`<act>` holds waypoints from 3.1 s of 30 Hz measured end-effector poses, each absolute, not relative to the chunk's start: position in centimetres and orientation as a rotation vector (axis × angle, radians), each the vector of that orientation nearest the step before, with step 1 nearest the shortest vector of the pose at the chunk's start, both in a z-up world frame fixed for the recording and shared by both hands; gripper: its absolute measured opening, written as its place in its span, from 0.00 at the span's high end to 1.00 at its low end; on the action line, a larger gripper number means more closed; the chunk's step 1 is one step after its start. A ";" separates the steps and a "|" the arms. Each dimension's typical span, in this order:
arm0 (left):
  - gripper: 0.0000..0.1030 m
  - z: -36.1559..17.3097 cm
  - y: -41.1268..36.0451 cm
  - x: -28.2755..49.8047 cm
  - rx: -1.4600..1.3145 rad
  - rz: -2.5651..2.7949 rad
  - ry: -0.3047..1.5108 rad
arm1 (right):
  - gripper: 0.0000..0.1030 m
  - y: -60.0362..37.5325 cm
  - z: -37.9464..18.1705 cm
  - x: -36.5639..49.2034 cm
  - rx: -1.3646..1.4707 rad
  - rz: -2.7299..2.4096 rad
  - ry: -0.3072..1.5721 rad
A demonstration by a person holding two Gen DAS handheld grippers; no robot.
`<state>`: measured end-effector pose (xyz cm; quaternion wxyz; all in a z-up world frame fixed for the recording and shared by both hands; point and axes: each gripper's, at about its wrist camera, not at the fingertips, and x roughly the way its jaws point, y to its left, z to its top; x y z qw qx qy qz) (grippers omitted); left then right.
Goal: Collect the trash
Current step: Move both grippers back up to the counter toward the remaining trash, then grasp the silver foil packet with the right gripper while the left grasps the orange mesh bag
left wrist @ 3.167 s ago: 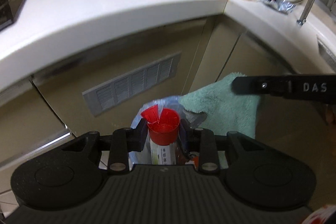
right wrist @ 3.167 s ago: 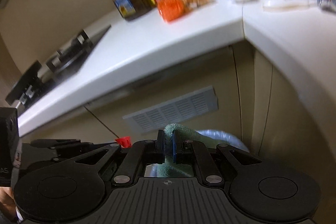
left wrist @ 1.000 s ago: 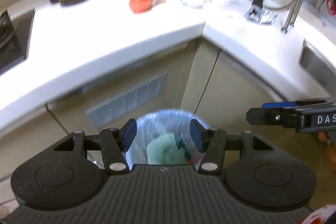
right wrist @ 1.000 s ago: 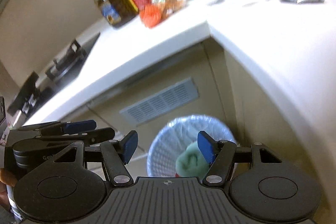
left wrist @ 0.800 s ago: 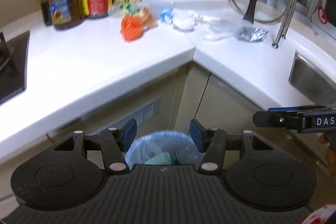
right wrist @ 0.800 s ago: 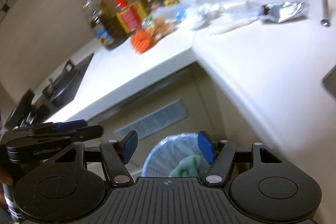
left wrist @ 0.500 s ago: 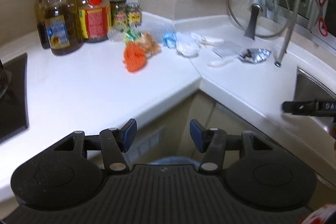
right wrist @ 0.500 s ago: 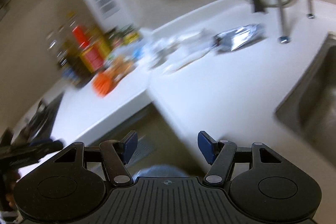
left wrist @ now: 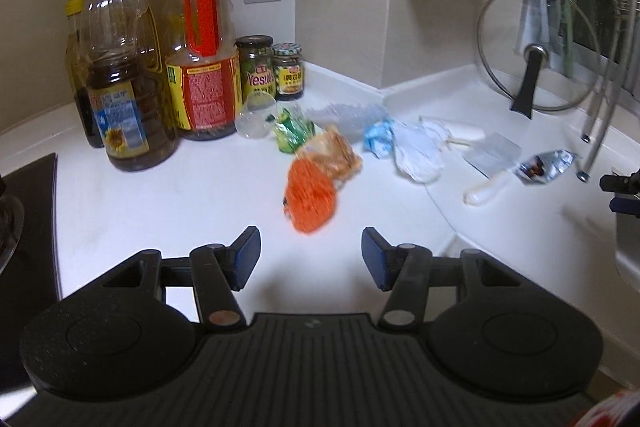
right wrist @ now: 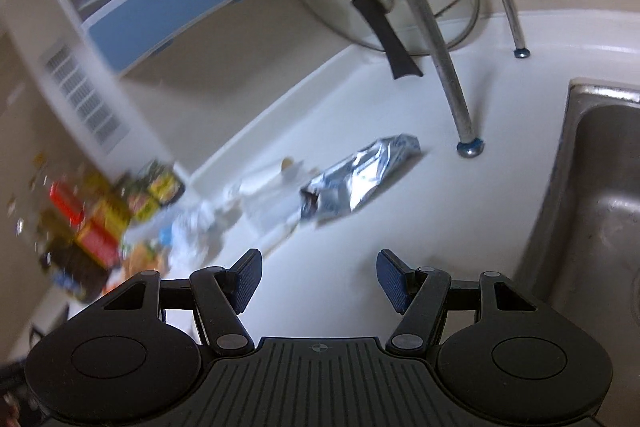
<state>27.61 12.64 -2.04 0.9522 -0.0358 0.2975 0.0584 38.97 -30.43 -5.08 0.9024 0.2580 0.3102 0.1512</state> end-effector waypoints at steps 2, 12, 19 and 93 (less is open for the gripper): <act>0.49 -2.1 13.1 28.8 -0.072 0.123 0.606 | 0.38 -30.7 -5.5 40.7 0.586 0.287 0.631; 0.49 -2.9 15.2 33.6 -0.067 0.122 0.617 | 0.30 -31.8 -7.8 47.6 0.794 0.164 0.609; 0.49 -3.6 16.6 35.6 -0.074 0.129 0.630 | 0.28 -31.1 -8.6 50.6 0.848 0.097 0.634; 0.79 -2.5 13.7 30.1 -0.146 0.084 0.591 | 0.60 -29.7 -3.5 36.3 0.672 0.399 0.654</act>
